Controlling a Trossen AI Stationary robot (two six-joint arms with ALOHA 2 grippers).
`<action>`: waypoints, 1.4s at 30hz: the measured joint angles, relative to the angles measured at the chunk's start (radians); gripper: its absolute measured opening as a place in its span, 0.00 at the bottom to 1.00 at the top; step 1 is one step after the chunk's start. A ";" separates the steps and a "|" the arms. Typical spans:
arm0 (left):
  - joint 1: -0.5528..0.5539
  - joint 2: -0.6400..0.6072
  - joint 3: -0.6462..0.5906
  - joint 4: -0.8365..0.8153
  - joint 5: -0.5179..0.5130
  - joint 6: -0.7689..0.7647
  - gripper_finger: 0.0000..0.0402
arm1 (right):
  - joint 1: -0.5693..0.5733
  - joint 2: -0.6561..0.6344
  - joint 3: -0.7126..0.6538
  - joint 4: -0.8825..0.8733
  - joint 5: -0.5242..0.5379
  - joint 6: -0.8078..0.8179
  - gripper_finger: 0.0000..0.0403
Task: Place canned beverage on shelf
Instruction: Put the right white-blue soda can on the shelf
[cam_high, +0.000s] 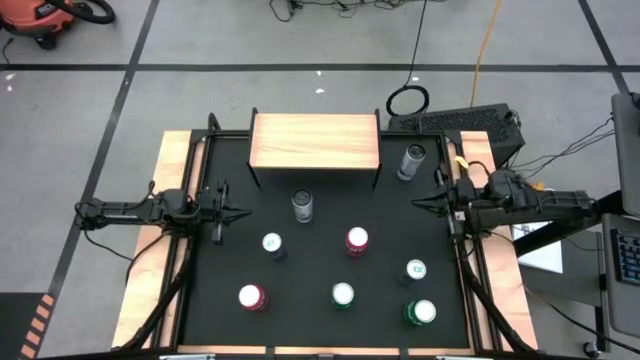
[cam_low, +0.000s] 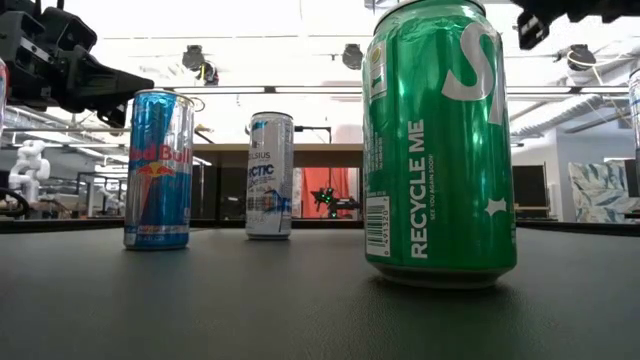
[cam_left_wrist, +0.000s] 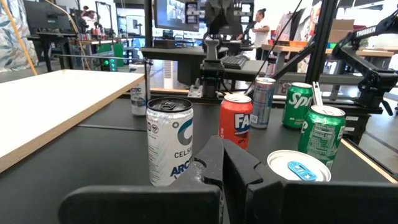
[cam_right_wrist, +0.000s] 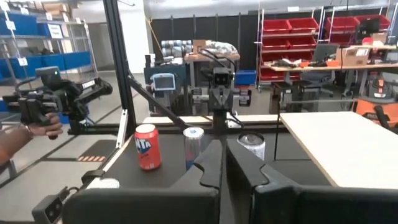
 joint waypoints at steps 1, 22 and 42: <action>0.000 0.000 0.000 0.000 0.000 0.000 0.00 | 0.000 0.016 0.022 -0.009 0.000 0.000 0.00; 0.000 0.000 0.000 0.013 0.000 0.000 0.00 | 0.000 0.239 0.374 -0.208 0.000 -0.023 0.00; 0.000 0.000 0.067 0.036 -0.081 -0.042 0.00 | 0.000 0.272 0.376 -0.213 0.004 -0.059 0.00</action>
